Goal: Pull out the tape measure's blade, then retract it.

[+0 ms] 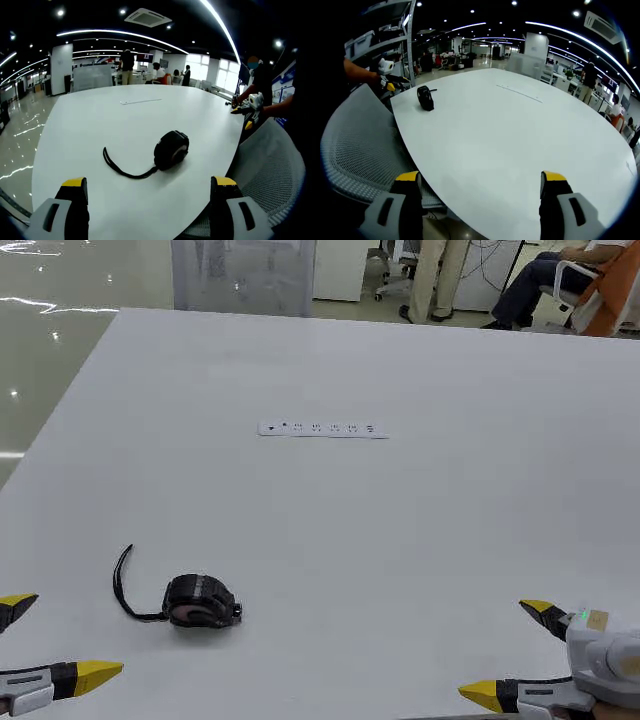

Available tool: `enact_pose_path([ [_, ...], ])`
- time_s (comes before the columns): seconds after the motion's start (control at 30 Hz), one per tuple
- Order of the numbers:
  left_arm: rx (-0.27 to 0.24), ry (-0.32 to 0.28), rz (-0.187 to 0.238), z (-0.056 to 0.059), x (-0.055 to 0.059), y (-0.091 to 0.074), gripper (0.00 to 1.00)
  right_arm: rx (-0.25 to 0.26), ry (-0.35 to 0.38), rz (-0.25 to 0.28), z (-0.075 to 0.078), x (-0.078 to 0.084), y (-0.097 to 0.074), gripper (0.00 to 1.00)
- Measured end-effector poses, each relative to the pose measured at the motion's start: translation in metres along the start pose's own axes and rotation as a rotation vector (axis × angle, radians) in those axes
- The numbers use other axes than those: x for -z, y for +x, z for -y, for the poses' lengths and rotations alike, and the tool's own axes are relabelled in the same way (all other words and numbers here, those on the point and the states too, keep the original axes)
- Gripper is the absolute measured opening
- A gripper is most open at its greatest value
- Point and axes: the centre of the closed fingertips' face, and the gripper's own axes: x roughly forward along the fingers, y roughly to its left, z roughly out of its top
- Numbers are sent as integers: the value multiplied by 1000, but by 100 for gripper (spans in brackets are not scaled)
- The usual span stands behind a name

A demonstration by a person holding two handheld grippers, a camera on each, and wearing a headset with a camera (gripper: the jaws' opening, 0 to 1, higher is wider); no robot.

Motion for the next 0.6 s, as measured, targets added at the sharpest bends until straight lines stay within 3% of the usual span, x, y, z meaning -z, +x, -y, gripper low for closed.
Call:
enact_pose_path([
  [0.6,25,59,-7,2,-7,3,98,-30,-43,22,0,-8,2,100],
])
